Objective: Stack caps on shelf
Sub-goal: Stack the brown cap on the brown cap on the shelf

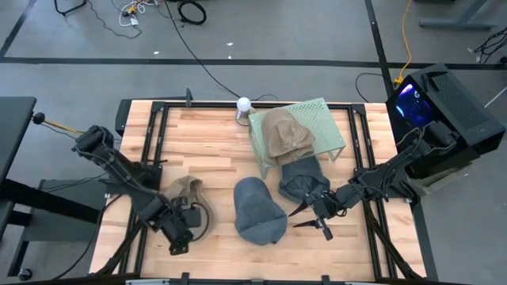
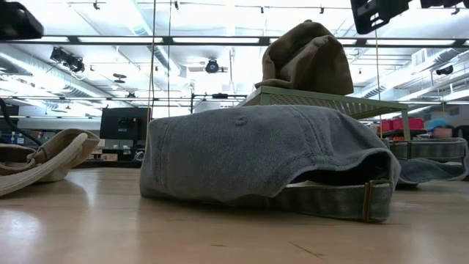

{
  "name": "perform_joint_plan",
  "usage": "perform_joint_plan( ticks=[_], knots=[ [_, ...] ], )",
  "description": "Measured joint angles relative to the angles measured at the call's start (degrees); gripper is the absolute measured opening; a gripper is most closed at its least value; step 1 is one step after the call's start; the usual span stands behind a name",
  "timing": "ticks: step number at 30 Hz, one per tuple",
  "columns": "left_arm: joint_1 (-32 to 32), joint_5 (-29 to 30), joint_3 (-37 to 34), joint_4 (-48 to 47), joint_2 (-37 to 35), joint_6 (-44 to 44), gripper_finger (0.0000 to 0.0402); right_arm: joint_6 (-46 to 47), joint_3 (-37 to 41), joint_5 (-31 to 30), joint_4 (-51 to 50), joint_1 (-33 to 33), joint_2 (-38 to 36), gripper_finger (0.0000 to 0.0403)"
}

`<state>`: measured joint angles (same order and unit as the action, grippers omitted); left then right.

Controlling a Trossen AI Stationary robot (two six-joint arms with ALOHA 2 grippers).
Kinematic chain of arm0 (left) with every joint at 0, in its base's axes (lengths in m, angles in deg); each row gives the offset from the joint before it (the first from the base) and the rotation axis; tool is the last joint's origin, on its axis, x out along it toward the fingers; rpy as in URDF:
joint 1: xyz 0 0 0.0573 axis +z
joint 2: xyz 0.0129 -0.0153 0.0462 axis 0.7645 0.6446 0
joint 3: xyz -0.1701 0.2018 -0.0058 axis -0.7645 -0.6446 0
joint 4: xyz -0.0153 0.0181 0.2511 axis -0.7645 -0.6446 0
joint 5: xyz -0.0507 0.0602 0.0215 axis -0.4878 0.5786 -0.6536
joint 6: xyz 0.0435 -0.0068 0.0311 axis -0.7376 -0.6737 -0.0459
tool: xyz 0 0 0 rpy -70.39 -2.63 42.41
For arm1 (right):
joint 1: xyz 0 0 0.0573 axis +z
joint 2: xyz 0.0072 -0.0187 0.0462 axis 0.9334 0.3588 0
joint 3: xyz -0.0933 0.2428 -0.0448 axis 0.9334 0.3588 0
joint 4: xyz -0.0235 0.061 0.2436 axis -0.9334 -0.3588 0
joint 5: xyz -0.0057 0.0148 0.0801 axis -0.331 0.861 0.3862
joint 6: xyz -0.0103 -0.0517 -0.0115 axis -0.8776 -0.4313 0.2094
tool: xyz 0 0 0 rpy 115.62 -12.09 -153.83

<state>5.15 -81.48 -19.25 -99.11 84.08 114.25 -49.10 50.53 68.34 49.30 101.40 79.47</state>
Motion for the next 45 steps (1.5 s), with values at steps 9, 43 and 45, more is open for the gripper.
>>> perform_joint_plan(
  ticks=[9,43,45],
  knots=[
    [-5.3,2.5,0.0,-2.7,5.1,-5.5,0.0177,-2.0,0.0,0.0,1.2,0.0,0.0,0.016],
    [-3.0,22.1,0.0,1.5,15.2,-10.3,0.0016,-1.8,0.0,-2.4,2.5,0.0,0.0,0.016],
    [-2.1,23.6,0.0,5.5,13.7,-11.8,0.0012,-1.8,0.0,-4.5,2.5,0.0,0.0,0.016]
  ],
)
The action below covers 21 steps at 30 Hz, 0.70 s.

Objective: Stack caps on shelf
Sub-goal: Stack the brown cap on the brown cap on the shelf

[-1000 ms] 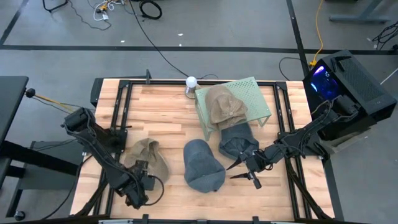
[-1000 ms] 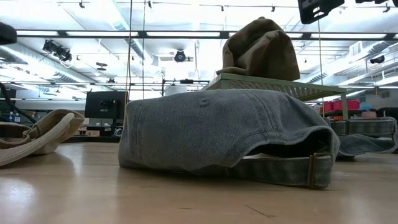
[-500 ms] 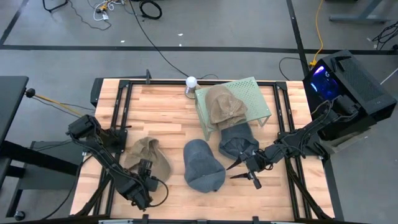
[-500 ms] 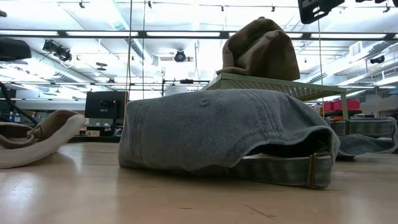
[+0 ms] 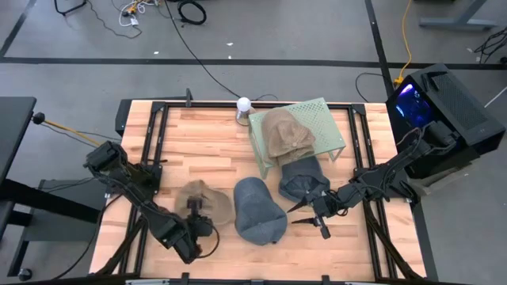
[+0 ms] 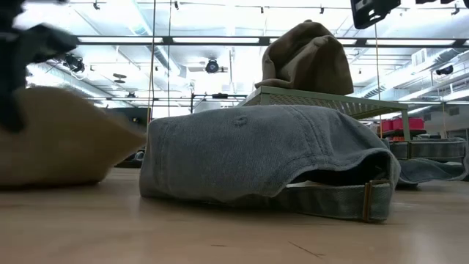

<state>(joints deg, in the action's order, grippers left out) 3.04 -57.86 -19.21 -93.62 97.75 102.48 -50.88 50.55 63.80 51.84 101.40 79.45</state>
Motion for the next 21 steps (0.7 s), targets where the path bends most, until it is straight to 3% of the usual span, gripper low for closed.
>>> perform_joint_plan(
  ticks=[5,21],
  knots=[
    [2.9,0.0,0.0,8.5,-5.3,-4.7,0.0012,0.0,0.0,-2.6,0.0,0.0,0.0,0.016],
    [6.3,-0.1,0.0,30.8,-20.3,-14.3,0.0015,0.0,0.0,-2.5,0.0,0.0,0.0,0.016]
  ],
)
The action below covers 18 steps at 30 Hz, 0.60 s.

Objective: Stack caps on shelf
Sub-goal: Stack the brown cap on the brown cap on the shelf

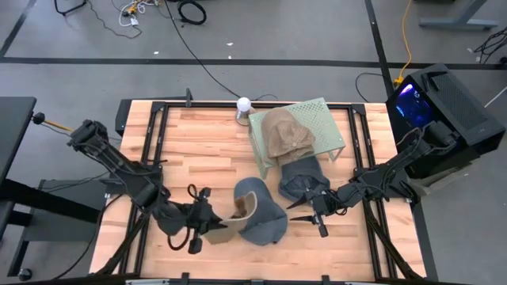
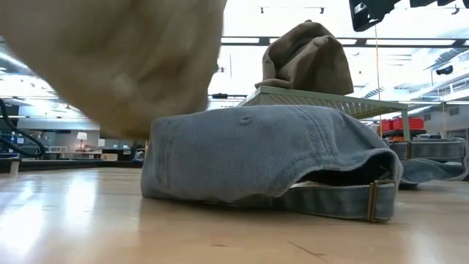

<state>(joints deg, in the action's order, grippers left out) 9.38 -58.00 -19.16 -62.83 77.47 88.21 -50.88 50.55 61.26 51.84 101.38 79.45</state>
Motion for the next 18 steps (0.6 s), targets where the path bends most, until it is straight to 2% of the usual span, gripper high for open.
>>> perform_joint_plan(
  ticks=[10,18],
  knots=[
    [0.2,0.2,0.0,18.2,-1.0,-7.3,0.0016,-0.6,0.0,0.0,2.3,0.0,0.0,0.016],
    [0.2,1.2,0.0,29.1,-1.0,-15.1,0.0016,-5.9,0.0,0.0,8.4,0.0,0.0,0.016]
  ],
)
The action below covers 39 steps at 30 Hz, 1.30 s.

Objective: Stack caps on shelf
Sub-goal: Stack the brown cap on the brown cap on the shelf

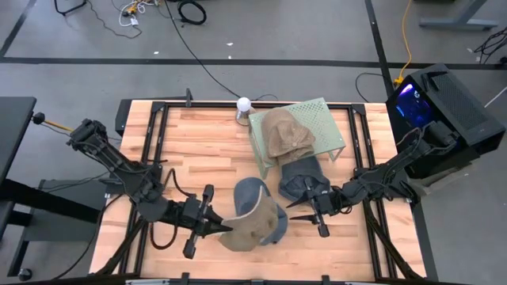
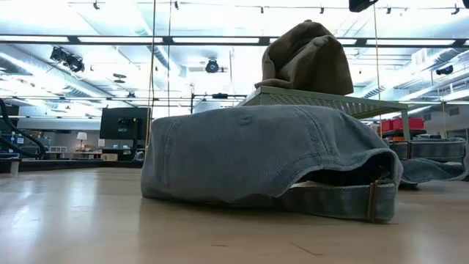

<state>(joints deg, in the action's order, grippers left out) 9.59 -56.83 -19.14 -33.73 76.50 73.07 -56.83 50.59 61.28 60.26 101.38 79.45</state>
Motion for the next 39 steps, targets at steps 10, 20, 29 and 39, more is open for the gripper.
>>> perform_joint_plan(
  ticks=[10,20,29,39],
  knots=[
    [2.7,3.6,0.0,18.1,0.0,-15.3,0.0016,-1.6,0.0,0.1,5.3,0.0,0.0,0.016],
    [8.1,-0.9,0.0,21.1,0.0,-14.5,0.0016,-6.6,0.0,6.8,9.9,0.0,0.0,0.016],
    [9.4,-5.3,0.0,23.0,0.0,-13.2,0.0016,-4.1,-1.9,7.1,11.0,-4.5,0.9,0.016],
    [9.4,-2.4,0.0,22.0,0.0,-14.5,0.0017,-13.2,-9.3,2.5,11.2,-6.5,7.5,0.016]
  ],
)
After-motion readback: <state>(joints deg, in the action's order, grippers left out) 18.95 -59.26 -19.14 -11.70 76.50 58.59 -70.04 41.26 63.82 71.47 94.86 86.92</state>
